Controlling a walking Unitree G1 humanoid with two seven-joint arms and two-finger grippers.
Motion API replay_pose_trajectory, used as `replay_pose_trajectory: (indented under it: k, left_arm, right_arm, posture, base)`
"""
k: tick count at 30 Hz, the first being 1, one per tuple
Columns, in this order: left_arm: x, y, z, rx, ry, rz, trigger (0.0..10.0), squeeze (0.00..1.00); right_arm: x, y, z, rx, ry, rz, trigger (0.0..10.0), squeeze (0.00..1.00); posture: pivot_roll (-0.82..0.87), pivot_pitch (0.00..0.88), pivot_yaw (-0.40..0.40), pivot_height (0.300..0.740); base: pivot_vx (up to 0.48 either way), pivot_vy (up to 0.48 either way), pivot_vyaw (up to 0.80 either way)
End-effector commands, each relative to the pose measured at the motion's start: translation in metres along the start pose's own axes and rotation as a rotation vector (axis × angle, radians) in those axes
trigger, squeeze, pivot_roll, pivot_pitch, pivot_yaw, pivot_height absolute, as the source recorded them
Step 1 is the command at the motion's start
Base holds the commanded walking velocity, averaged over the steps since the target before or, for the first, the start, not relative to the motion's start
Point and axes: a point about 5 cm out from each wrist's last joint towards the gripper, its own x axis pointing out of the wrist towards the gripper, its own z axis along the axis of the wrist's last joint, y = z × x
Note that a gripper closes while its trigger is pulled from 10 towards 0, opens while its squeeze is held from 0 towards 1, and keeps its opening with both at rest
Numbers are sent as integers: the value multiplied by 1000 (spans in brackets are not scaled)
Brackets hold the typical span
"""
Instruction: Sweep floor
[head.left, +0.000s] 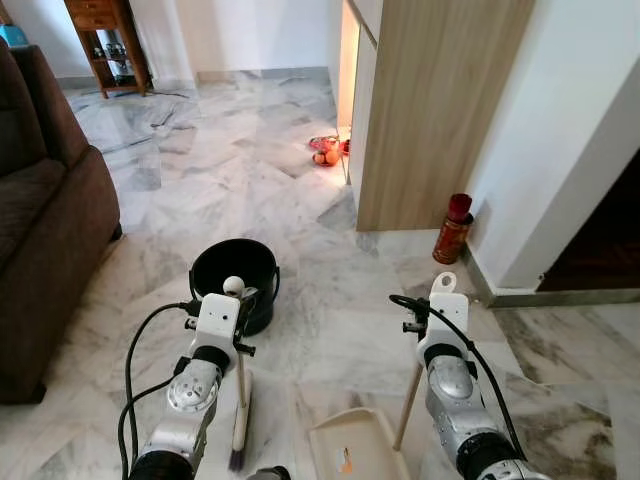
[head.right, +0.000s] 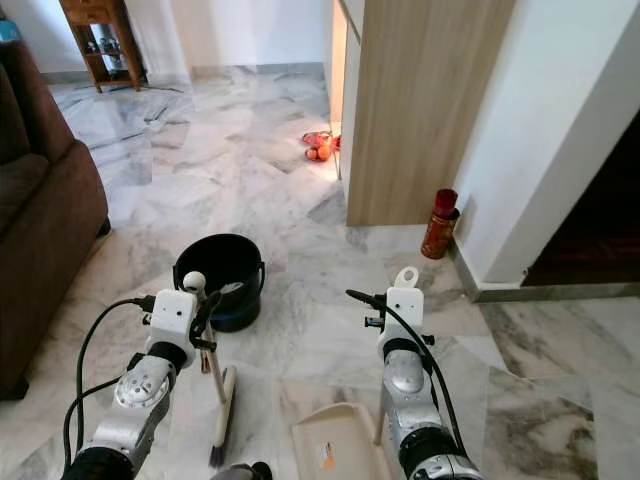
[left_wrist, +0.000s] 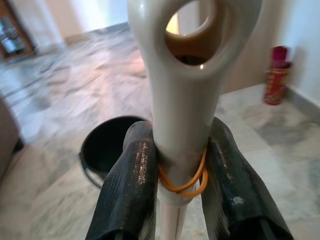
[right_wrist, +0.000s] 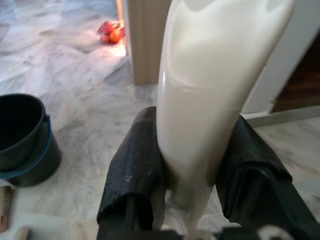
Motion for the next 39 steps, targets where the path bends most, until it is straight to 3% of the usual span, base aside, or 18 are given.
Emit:
replay_pose_trajectory:
  k: [1, 22, 39]
  left_arm:
    - [3, 3, 5, 3, -21, 5, 10000, 0]
    - [3, 4, 6, -3, -15, 14, 10000, 0]
    - [2, 4, 9, -14, -20, 14, 10000, 0]
  right_arm:
    - [1, 0, 1, -5, -2, 3, 10000, 0]
    - [0, 0, -1, -17, 9, 6, 10000, 0]
    - [0, -1, -1, 20, 13, -9, 10000, 0]
  posture:
    - [114, 0, 36, 740]
    - [117, 0, 36, 740]
    - [120, 0, 35, 740]
  base:
    - [-251, 0, 0]
    - [0, 0, 788]
    - [0, 0, 0]
